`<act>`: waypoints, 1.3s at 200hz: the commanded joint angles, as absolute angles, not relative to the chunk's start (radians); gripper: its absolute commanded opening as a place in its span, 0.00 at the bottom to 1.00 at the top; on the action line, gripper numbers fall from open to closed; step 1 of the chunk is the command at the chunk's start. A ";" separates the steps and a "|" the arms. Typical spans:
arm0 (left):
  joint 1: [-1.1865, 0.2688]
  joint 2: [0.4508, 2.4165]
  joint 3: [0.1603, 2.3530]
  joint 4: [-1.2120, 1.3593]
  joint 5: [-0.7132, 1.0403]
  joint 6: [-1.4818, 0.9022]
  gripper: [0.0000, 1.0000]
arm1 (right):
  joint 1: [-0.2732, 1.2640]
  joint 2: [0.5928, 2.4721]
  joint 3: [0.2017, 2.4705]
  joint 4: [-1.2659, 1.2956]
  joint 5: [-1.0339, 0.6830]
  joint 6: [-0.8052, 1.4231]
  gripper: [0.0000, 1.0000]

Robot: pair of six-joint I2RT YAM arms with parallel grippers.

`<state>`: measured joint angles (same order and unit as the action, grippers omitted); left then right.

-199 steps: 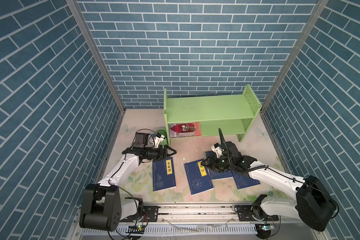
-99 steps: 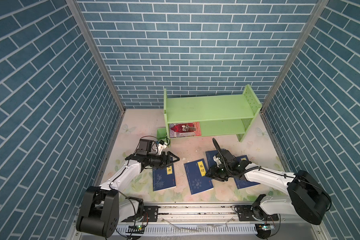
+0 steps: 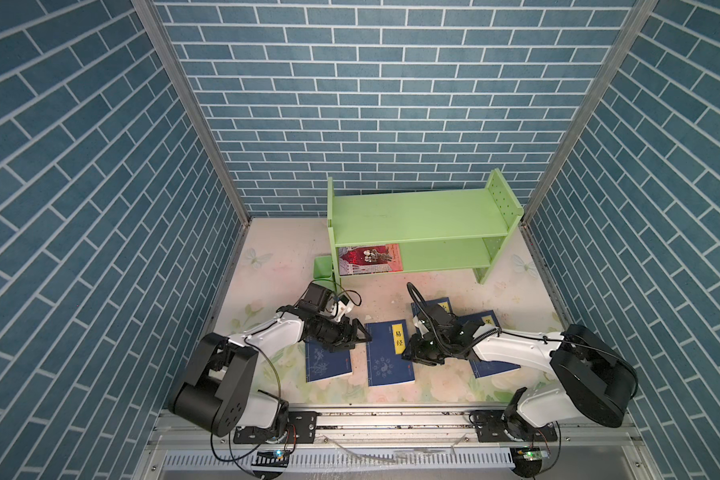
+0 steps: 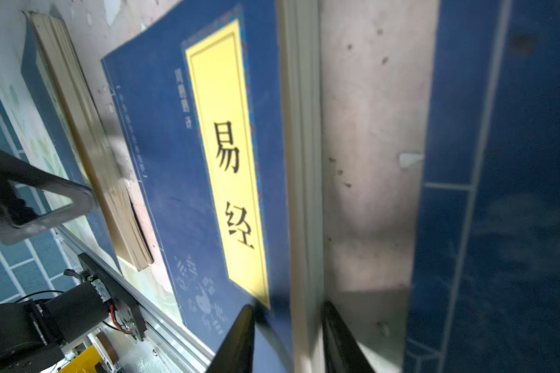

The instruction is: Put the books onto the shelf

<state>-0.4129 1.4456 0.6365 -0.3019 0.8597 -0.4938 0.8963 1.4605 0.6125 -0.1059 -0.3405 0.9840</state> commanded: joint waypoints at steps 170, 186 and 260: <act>-0.477 1.619 0.695 -0.321 0.806 -0.422 0.76 | 0.927 1.529 0.557 0.253 -0.387 1.118 0.16; -0.479 1.611 0.716 -0.344 0.782 -0.400 0.76 | 0.928 1.506 0.550 0.231 -0.381 1.113 0.06; -0.471 1.527 0.734 -0.393 0.762 -0.338 0.77 | 0.928 1.443 0.540 0.220 -0.388 1.091 0.00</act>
<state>-0.4709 1.5711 0.7147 -0.3504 0.7990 -0.3935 0.9169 1.4765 0.5465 0.2173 -0.3630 1.0954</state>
